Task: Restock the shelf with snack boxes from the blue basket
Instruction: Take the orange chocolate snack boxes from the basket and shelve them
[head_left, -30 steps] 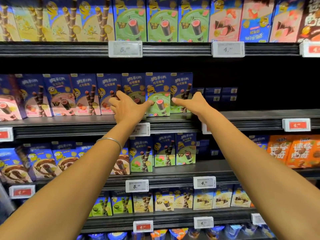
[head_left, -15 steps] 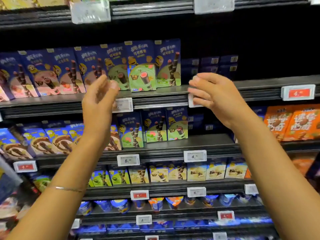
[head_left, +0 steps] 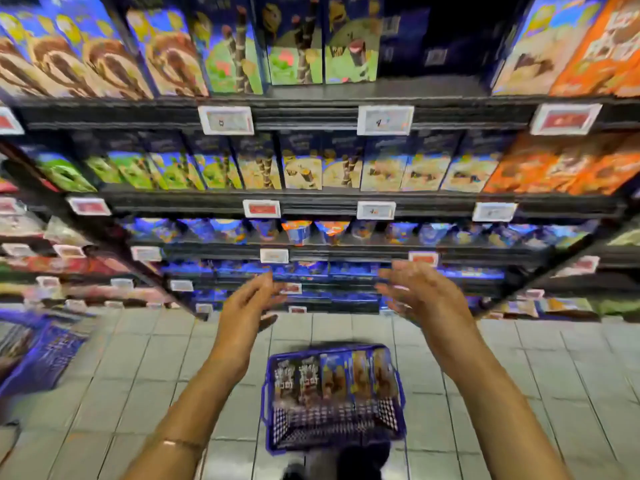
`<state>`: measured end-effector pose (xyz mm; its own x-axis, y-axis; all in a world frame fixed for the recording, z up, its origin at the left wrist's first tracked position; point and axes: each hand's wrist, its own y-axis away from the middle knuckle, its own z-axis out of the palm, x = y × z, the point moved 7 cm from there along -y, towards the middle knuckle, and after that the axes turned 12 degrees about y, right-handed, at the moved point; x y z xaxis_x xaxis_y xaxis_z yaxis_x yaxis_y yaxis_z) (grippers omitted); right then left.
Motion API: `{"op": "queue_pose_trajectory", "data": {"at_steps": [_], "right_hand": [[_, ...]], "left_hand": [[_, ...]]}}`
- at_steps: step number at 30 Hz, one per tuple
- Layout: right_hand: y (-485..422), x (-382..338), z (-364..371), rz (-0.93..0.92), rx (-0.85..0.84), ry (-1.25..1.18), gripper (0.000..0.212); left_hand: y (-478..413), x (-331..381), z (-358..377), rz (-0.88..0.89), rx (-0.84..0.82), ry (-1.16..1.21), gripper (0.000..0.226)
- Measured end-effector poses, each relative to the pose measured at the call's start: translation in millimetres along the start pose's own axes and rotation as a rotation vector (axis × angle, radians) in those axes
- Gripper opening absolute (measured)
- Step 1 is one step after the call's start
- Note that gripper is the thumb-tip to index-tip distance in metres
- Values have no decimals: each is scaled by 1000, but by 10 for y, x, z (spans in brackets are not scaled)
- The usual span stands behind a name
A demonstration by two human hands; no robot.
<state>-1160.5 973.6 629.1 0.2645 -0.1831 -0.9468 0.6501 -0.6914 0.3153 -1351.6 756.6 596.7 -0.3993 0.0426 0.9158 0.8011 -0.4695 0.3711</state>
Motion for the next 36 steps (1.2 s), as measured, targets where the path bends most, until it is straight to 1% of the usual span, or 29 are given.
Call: {"op": "queue_pose_trajectory", "data": {"at_steps": [3, 5, 7, 9, 10, 12, 14, 16, 18, 21, 24, 27, 29, 30, 31, 32, 33, 34, 36], "right_hand": [[443, 920, -21, 216, 82, 38, 13], [733, 1405, -25, 350, 142, 55, 12], [963, 1819, -11, 455, 157, 95, 15], [1113, 2184, 0, 539, 151, 132, 21], [1154, 2361, 13, 576, 145, 147, 24], [1165, 2714, 46, 631, 124, 184, 31], [1087, 3086, 112, 683, 90, 203, 26], [938, 3502, 219, 723, 41, 216, 16], [748, 3990, 351, 746, -30, 241, 16], [467, 4653, 471, 785, -94, 261, 21], [177, 5407, 465, 837, -53, 208, 23], [-45, 6189, 442, 914, 47, 17, 18], [-193, 6665, 459, 934, 110, -141, 23], [-266, 6846, 461, 930, 145, -205, 21], [-353, 7004, 449, 907, 177, -239, 14], [-444, 7139, 429, 867, 210, -253, 11], [-521, 7235, 393, 811, 239, -248, 23], [-598, 7284, 358, 741, 257, -229, 30], [-737, 7306, 246, 555, 293, -197, 24]], "left_hand": [[158, -865, -199, -209, -18, -32, 19], [288, -1409, -335, -328, -35, -76, 14], [417, -1879, -489, -428, -24, -123, 15], [531, -2283, -629, -529, -19, -145, 11], [561, -2458, -682, -569, -13, -169, 16], [606, -2783, -786, -634, 51, -156, 34], [641, -3096, -854, -672, 108, -119, 40], [594, -3431, -855, -676, 108, -135, 38], [504, -3840, -820, -706, 109, -157, 37], [331, -4418, -727, -780, 123, -140, 19], [25, -5094, -626, -777, 110, -62, 19], [-310, -5757, -513, -789, 92, 8, 21], [-492, -6253, -401, -851, 63, 83, 15], [-574, -6497, -333, -882, 39, 103, 14], [-636, -6712, -268, -901, 12, 105, 15], [-690, -6896, -209, -910, -16, 98, 18], [-737, -7048, -155, -913, -43, 88, 22], [-780, -7165, -105, -915, -67, 86, 24], [-848, -7330, -35, -914, -114, 100, 24]]}}
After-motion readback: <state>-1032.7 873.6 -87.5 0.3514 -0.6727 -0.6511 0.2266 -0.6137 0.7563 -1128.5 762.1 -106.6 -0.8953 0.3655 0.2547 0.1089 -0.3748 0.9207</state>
